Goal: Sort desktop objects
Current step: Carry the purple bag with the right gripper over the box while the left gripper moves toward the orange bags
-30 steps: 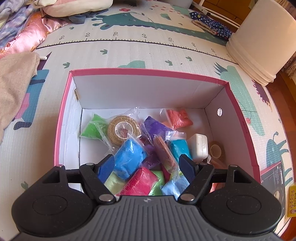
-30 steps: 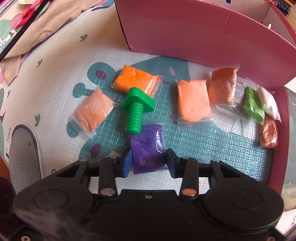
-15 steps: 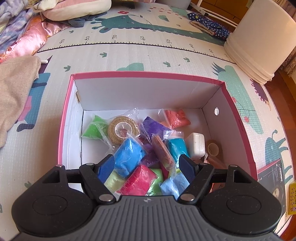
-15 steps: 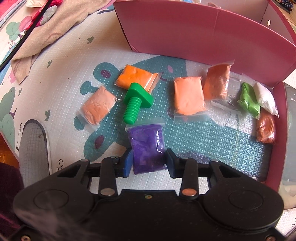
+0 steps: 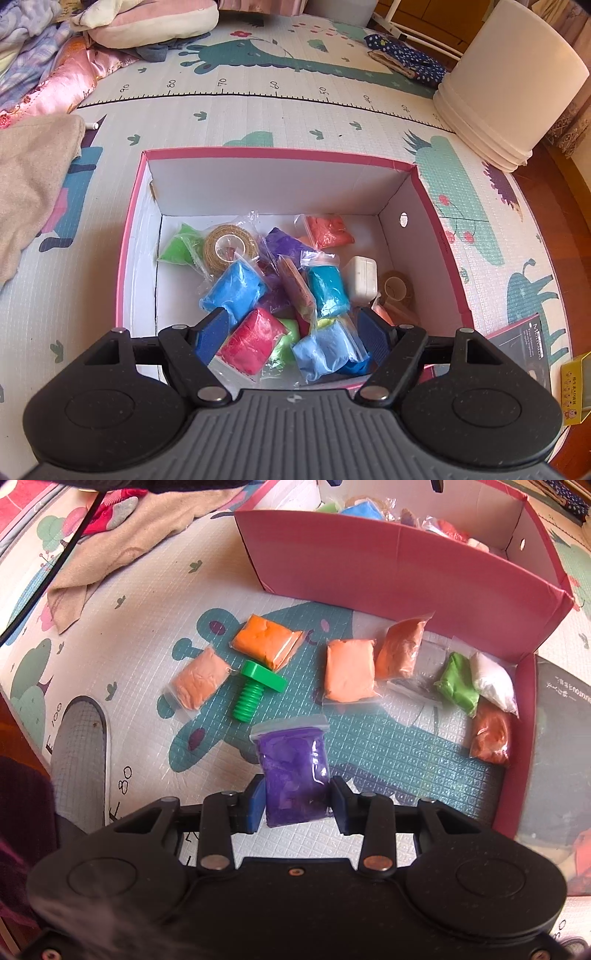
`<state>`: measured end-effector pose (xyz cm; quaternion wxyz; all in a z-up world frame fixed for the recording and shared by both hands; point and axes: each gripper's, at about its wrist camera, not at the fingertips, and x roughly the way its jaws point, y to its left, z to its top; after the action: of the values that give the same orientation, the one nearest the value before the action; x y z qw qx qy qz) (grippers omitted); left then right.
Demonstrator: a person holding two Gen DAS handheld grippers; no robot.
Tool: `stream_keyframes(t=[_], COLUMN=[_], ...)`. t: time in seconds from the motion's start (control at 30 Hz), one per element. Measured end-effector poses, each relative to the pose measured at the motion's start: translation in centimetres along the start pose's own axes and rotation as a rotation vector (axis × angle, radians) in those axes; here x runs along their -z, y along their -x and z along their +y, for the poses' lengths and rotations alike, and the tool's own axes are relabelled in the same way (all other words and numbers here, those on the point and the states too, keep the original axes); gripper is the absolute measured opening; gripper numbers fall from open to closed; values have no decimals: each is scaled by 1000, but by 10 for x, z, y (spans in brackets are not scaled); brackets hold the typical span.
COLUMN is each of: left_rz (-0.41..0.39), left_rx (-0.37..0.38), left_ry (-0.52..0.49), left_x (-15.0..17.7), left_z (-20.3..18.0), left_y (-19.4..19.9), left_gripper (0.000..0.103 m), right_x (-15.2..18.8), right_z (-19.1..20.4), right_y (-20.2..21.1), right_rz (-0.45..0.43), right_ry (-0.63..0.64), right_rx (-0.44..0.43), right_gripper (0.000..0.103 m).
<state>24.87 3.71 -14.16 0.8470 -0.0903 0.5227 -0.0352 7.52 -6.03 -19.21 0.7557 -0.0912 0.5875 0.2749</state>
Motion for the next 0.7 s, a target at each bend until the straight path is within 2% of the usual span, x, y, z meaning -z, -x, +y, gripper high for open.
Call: stream_keyframes(t=[0.27,0.5,0.7], left_rz=[-44,-122,-173], left_rx=[-2,-17,-1], left_ry=[10,7,34], left_x=[0,-3,5], left_z=[0,0,3], left_y=[38,88,129], left_gripper=[76,76,76], right_x=[-9,-21,-33], right_z=[-9,-11,-17], right_y=[34,62,83], right_rz=[-64,-132,-180], right_ry=[33,55,60], right_rx=[25,42,52], right_gripper=[37,37,37])
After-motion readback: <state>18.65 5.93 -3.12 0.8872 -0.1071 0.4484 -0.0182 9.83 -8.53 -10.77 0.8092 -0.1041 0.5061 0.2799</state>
